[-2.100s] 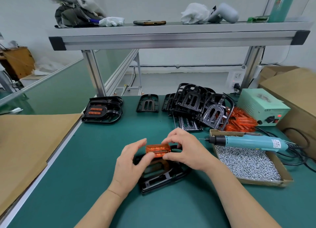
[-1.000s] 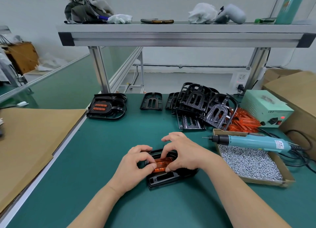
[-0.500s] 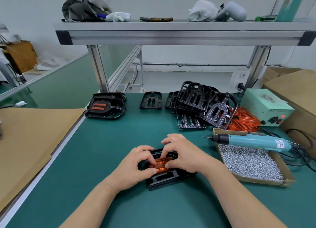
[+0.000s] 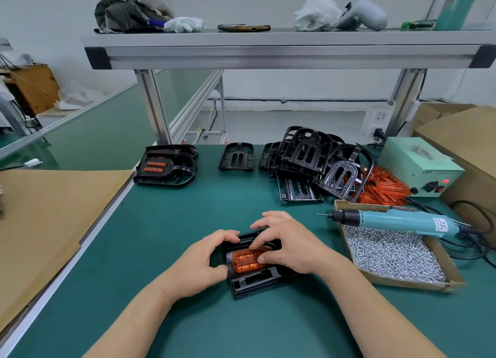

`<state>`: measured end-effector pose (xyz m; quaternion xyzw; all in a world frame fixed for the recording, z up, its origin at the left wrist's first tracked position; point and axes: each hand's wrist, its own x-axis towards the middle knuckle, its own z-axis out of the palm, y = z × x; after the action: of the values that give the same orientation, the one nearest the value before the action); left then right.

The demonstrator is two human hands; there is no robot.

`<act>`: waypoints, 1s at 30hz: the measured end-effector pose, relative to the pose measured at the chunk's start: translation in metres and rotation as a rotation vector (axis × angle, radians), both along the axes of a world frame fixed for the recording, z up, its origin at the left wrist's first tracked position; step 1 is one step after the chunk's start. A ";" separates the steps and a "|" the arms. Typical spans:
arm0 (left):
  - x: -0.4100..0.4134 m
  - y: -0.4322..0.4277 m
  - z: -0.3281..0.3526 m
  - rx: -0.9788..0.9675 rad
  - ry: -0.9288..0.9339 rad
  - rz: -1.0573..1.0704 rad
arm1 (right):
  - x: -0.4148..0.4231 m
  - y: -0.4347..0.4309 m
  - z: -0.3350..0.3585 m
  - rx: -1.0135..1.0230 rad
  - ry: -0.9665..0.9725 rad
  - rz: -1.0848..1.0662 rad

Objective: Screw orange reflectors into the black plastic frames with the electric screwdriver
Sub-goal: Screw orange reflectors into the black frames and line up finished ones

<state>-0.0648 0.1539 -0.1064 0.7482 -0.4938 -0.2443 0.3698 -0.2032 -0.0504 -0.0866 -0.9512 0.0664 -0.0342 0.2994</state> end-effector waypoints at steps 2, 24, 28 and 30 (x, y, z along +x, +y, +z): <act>0.000 -0.001 -0.003 0.025 -0.068 0.007 | -0.001 0.000 0.000 -0.004 -0.003 0.017; 0.000 -0.004 -0.016 -0.101 -0.147 0.096 | 0.004 0.004 0.001 -0.017 0.019 0.062; 0.000 -0.007 -0.018 -0.115 -0.157 0.103 | 0.009 0.010 0.000 -0.038 0.006 0.094; 0.000 -0.007 -0.019 -0.114 -0.150 0.121 | 0.014 0.012 0.001 -0.018 0.004 0.112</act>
<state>-0.0646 0.1466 -0.1252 0.7705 -0.4872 -0.1366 0.3878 -0.1896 -0.0383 -0.0857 -0.9561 0.0133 -0.0163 0.2922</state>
